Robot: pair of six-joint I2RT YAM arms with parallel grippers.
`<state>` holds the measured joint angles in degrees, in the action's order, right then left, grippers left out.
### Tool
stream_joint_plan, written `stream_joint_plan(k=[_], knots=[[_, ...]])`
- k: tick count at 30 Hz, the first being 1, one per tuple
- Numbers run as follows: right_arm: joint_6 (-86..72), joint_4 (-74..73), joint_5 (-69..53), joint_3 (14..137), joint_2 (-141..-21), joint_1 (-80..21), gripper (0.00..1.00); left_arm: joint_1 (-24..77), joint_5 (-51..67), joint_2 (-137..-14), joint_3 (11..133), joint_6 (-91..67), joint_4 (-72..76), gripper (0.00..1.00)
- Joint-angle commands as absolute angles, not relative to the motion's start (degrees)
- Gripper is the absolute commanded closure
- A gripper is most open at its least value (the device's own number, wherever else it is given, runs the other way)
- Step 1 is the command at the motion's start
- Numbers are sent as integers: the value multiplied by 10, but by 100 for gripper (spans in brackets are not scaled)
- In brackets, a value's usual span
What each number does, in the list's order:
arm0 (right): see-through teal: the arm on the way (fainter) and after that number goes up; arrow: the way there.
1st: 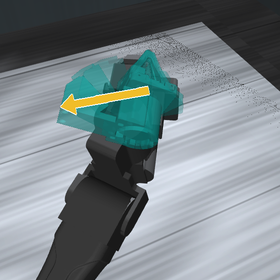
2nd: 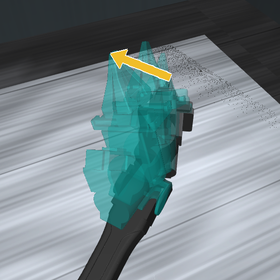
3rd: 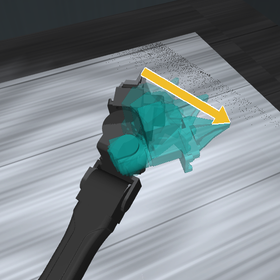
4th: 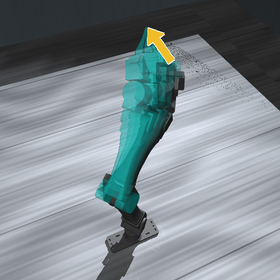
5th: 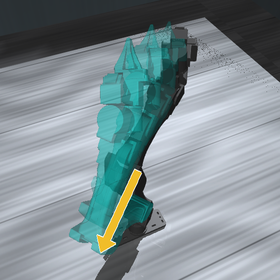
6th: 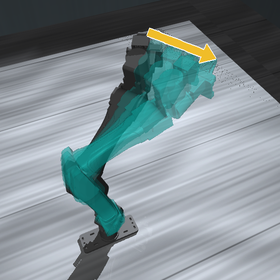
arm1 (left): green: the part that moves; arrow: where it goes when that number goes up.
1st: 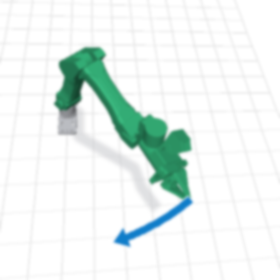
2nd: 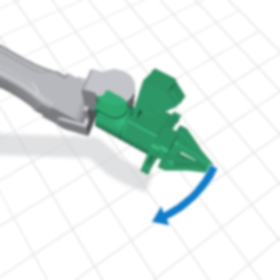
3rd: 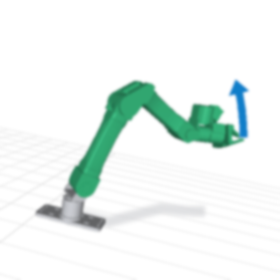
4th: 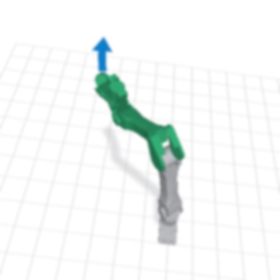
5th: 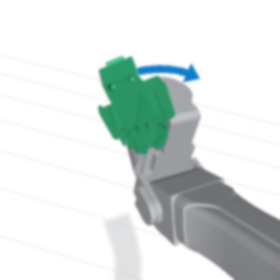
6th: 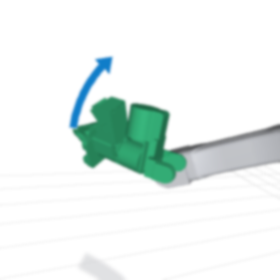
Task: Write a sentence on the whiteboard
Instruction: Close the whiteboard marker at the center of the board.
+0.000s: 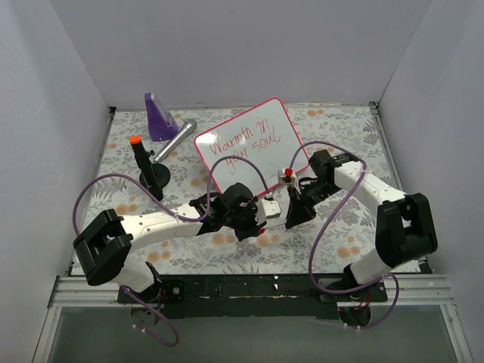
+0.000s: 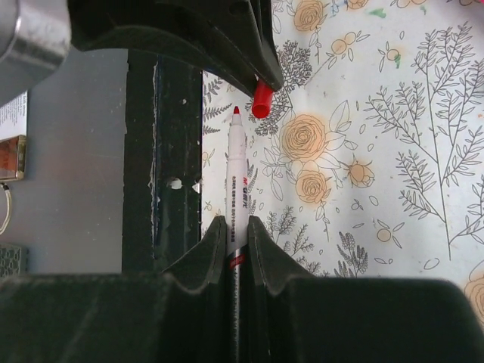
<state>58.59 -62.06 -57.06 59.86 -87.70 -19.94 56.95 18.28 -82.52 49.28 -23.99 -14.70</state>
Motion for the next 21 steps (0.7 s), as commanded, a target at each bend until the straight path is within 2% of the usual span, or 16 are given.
stream_joint_plan(k=[1, 21], knots=[[557, -602, -548, 603, -885, -218, 99, 577, 165, -826, 519, -221, -152, 100], [531, -580, -533, 606, -889, -224, 99, 591, 156, -835, 527, -225, -153, 100]])
